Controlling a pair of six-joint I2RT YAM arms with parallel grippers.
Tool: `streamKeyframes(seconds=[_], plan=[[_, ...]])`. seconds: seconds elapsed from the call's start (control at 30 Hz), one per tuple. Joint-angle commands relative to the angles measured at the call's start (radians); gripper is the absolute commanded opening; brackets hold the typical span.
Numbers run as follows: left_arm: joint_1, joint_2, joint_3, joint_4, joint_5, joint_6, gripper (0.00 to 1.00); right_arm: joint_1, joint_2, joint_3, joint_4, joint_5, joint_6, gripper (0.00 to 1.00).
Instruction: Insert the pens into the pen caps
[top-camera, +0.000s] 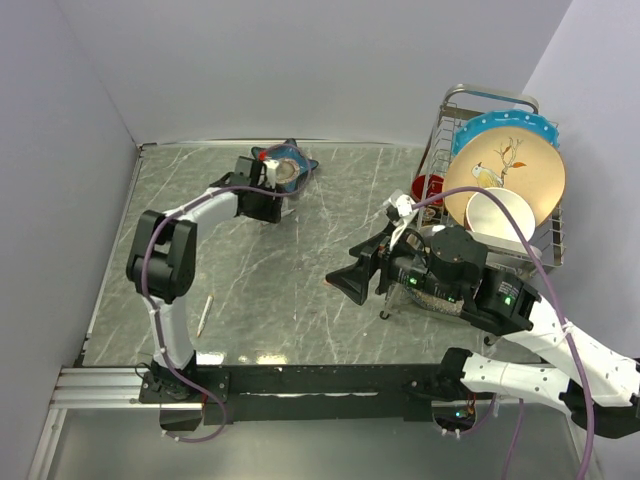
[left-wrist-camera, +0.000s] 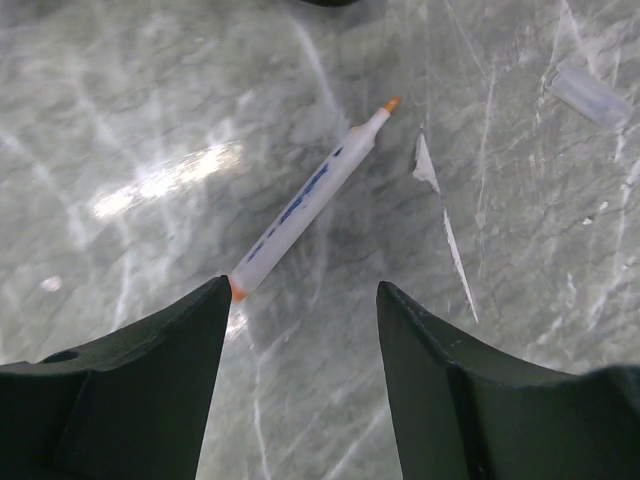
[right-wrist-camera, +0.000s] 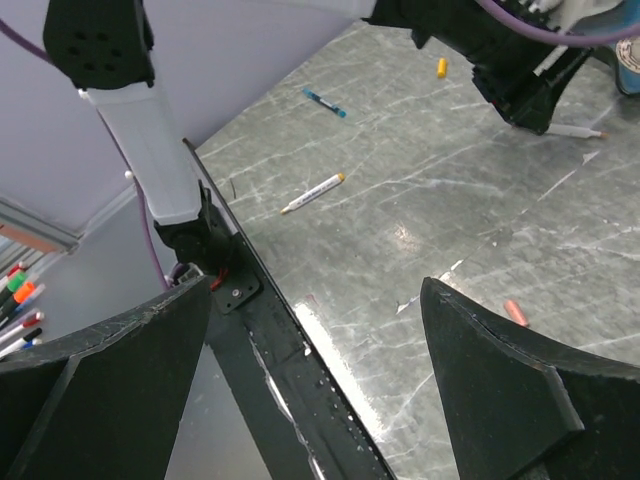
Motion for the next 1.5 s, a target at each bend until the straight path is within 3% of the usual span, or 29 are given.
streamKeyframes(seconds=[0.0,0.33,0.57,0.67,0.77,0.8,0.9,1.0,1.27,1.47], plan=[[-0.039,0.046,0.073,0.012,-0.059,0.05,0.64,0.008,-0.002,0.065,-0.006,0.027,-0.007,0.93],[-0.048,0.124,0.126,-0.011,-0.159,0.055,0.61,0.008,-0.016,0.047,0.005,0.027,0.002,0.93],[-0.051,0.155,0.146,-0.025,-0.143,0.059,0.59,0.008,-0.033,0.061,-0.017,0.029,0.017,0.93],[-0.054,0.16,0.133,-0.037,-0.154,0.052,0.53,0.008,-0.051,0.054,-0.006,0.035,0.028,0.93],[-0.065,0.144,0.117,-0.054,-0.198,0.033,0.42,0.011,-0.05,0.07,-0.015,0.041,0.039,0.93],[-0.07,0.149,0.12,-0.086,-0.229,0.003,0.3,0.006,-0.047,0.074,-0.018,0.053,0.052,0.92],[-0.084,0.164,0.12,-0.14,-0.303,-0.089,0.07,0.008,-0.036,0.087,-0.038,0.068,0.072,0.92],[-0.09,0.118,0.047,-0.131,-0.305,-0.184,0.01,0.008,-0.028,0.094,-0.034,0.091,0.098,0.92],[-0.142,-0.131,-0.253,-0.042,-0.32,-0.401,0.01,0.009,0.028,0.104,0.02,0.049,0.158,0.92],[-0.145,-0.386,-0.499,0.073,-0.232,-0.496,0.01,0.011,0.103,0.111,0.046,0.068,0.203,0.91]])
